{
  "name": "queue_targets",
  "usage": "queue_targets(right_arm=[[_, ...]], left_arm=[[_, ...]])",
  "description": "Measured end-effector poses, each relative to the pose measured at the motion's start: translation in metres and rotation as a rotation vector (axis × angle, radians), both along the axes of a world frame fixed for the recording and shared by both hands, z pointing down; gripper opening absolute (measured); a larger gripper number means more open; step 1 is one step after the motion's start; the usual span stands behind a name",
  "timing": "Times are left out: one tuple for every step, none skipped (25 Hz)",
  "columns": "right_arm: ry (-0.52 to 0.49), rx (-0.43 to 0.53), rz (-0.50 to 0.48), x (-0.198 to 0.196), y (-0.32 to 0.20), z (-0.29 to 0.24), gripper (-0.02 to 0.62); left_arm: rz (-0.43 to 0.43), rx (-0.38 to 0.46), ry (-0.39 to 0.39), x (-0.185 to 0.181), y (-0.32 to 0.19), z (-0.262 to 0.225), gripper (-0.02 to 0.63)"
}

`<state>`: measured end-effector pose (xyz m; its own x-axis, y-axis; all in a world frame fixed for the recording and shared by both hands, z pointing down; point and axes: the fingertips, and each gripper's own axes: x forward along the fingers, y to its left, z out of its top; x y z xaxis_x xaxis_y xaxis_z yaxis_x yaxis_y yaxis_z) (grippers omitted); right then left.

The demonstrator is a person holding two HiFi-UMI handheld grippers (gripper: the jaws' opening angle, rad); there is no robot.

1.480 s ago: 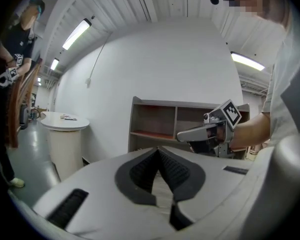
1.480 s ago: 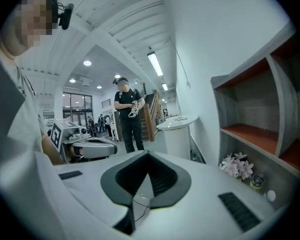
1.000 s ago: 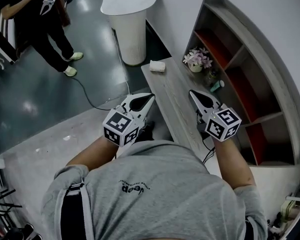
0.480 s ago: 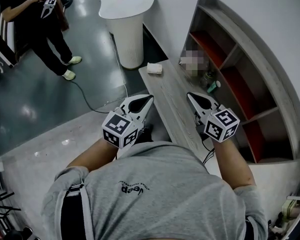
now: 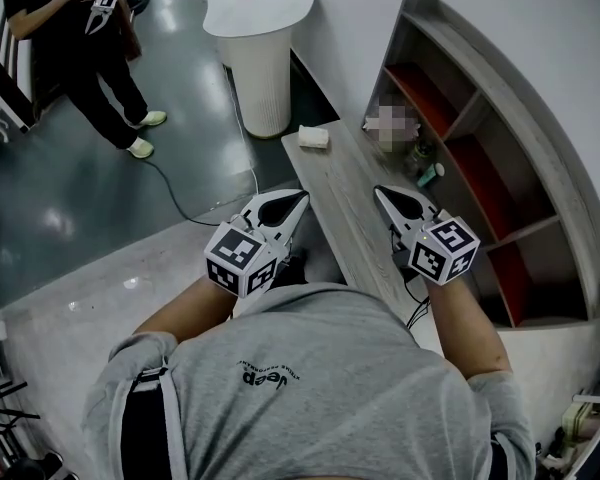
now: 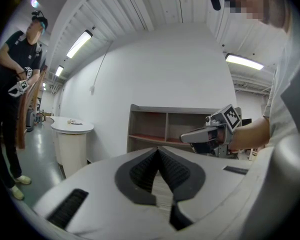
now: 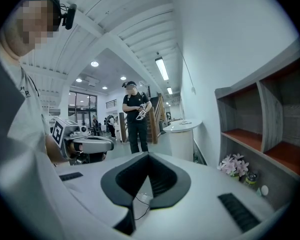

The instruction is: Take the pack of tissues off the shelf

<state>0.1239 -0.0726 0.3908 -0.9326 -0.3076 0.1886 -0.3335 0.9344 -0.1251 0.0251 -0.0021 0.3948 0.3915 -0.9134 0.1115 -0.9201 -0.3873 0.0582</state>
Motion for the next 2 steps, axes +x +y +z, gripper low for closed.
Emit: queue_targets(right_arm=[[0.0,-0.002,-0.001,-0.0008,0.0003,0.0003,0.008],[0.001,-0.004,-0.003,-0.0016,0.0007,0.0006,0.008]], left_arm=[[0.0,0.0,0.001,-0.0006,0.0002,-0.0001,0.012],[0.0,-0.001,0.002,-0.0011,0.0003,-0.0002,0.012]])
